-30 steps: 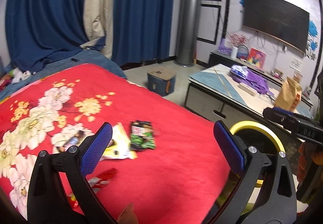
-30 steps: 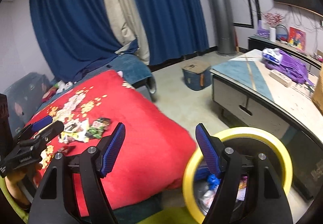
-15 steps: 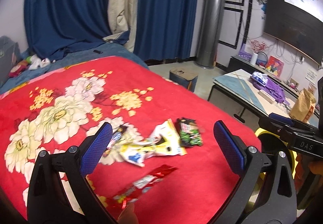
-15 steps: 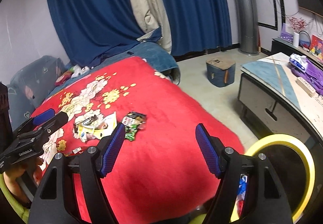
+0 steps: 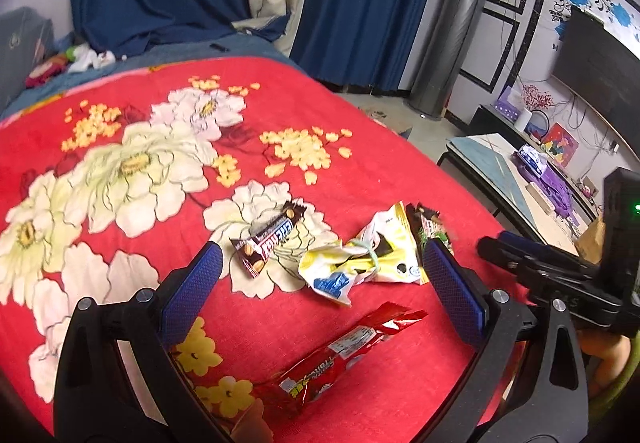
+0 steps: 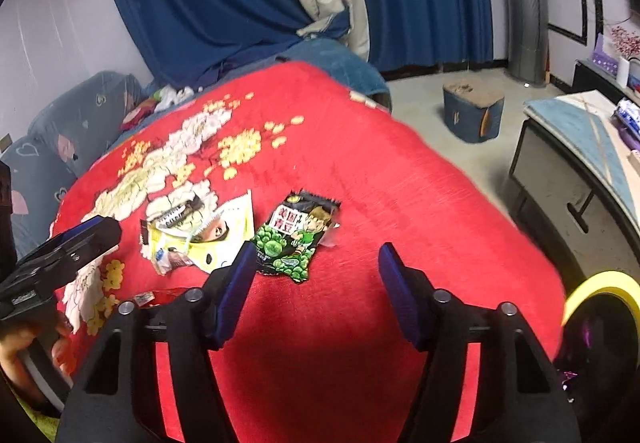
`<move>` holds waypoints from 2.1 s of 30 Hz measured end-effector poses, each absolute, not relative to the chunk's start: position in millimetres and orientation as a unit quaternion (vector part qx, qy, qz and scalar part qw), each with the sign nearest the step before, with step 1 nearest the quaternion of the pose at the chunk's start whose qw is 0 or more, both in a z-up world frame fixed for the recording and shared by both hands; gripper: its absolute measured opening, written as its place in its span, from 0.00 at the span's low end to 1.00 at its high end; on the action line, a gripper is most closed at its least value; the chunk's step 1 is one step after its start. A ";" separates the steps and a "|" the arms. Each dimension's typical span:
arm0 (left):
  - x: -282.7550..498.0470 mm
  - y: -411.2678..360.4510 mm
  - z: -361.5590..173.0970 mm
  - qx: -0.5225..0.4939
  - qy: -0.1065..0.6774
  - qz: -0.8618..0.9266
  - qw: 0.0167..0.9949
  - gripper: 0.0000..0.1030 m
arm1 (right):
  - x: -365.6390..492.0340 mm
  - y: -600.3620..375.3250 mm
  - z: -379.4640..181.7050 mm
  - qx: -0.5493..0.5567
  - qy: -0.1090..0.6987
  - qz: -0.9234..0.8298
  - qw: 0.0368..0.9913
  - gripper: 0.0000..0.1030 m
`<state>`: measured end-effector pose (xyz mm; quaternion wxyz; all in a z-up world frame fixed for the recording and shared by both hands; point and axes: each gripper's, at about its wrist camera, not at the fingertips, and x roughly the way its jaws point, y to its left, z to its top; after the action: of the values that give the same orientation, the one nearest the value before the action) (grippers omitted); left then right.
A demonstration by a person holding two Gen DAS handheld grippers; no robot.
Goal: Collect trash
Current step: 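Move both open tools back over the wrappers on the bedspread, then grasp the green pea snack packet with the right tool while the left tool grasps the yellow-white wrapper, then lift and carry the pea packet and yellow-white wrapper over the trash bin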
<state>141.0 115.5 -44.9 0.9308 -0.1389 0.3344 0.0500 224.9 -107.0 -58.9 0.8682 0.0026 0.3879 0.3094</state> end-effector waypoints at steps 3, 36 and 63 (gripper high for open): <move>143.8 114.4 -49.9 -0.139 0.342 0.046 0.928 0.89 | 235.7 -98.6 -72.7 0.010 0.410 0.312 0.857 0.51; 160.0 89.5 -69.4 -0.133 0.367 0.011 0.921 0.23 | 217.5 -116.2 -80.8 0.041 0.393 0.332 0.857 0.05; 137.2 -11.9 -10.9 -0.066 0.299 -0.101 0.947 0.23 | 187.3 -244.0 -16.2 0.059 0.311 0.274 0.908 0.05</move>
<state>137.2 -11.9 -10.9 0.9465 -0.0663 0.2991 -0.1011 187.3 -244.0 -16.2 0.9083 0.0590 0.3110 0.2736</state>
